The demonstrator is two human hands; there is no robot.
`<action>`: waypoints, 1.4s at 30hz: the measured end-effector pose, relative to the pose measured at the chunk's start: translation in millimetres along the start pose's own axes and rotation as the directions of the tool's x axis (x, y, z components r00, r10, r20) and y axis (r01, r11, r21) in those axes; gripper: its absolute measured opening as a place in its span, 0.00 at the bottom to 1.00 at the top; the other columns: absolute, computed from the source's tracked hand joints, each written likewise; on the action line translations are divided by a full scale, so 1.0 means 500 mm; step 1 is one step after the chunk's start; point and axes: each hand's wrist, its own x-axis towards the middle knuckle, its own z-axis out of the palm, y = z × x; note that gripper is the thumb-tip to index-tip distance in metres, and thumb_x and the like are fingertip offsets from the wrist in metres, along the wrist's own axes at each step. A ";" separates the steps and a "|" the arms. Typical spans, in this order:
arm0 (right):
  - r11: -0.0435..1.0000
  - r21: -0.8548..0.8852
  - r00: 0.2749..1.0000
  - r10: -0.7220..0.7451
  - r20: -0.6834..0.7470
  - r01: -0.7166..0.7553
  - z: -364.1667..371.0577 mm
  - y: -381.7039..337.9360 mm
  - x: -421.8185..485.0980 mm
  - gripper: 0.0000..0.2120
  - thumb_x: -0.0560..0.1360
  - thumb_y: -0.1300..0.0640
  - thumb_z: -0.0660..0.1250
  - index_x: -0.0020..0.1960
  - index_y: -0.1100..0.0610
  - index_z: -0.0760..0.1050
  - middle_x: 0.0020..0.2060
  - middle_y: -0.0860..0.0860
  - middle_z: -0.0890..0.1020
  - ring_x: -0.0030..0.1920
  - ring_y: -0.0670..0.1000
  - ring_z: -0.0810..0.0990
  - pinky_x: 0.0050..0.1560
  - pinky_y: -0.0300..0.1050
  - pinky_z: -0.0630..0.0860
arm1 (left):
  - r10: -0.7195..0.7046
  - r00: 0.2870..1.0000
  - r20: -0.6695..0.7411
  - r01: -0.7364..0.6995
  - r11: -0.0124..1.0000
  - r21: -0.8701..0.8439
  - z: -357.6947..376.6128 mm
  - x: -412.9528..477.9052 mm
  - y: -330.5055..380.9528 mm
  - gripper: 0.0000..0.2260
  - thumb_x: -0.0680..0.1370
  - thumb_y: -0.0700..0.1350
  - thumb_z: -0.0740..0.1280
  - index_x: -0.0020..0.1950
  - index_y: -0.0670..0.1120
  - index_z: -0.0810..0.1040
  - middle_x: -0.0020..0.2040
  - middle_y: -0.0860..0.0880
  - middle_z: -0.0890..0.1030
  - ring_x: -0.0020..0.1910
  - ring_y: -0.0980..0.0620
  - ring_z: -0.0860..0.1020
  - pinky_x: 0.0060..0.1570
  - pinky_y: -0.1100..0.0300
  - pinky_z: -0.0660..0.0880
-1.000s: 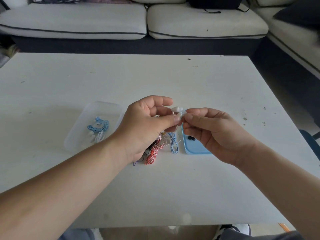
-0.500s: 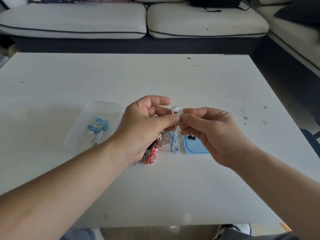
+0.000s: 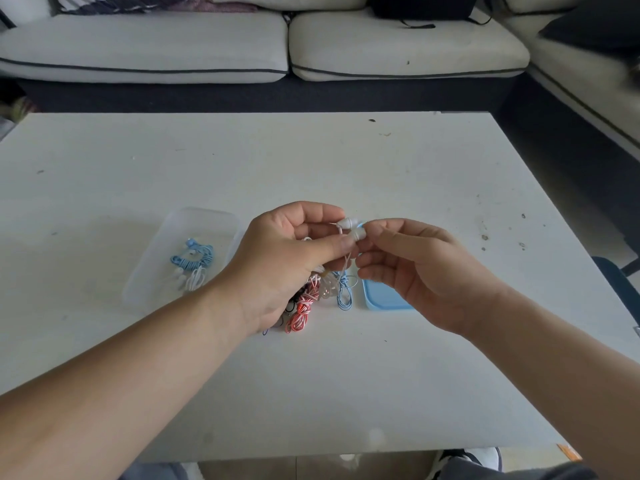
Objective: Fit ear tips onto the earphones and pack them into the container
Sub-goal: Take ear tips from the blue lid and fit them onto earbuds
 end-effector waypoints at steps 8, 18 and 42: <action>0.995 -0.038 0.993 0.100 0.058 -0.098 -0.004 -0.005 0.005 0.13 0.80 0.60 0.65 0.58 0.68 0.80 0.48 0.61 0.85 0.45 0.55 0.84 0.45 0.43 0.82 | 0.014 1.000 -0.012 -0.014 0.999 0.036 0.002 -0.003 0.000 0.14 0.73 0.34 0.77 0.57 0.42 0.84 0.44 0.47 0.87 0.41 0.50 0.86 0.38 0.63 0.79; 0.968 -0.240 0.995 0.050 -0.092 -0.071 0.049 -0.004 0.007 0.13 0.83 0.54 0.66 0.55 0.65 0.82 0.44 0.61 0.84 0.39 0.56 0.82 0.44 0.50 0.82 | 0.133 0.983 -0.125 -0.112 0.980 0.164 -0.030 -0.010 0.009 0.11 0.73 0.35 0.78 0.53 0.46 0.85 0.46 0.45 0.87 0.43 0.45 0.87 0.45 0.57 0.83; 0.871 -0.469 0.988 0.094 -0.126 -0.143 0.238 0.082 0.087 0.07 0.80 0.58 0.69 0.49 0.61 0.83 0.37 0.56 0.86 0.36 0.55 0.82 0.41 0.50 0.83 | 0.173 0.949 -0.264 0.086 0.663 0.744 -0.307 0.088 -0.015 0.07 0.74 0.45 0.75 0.51 0.51 0.83 0.50 0.52 0.83 0.50 0.52 0.82 0.53 0.60 0.78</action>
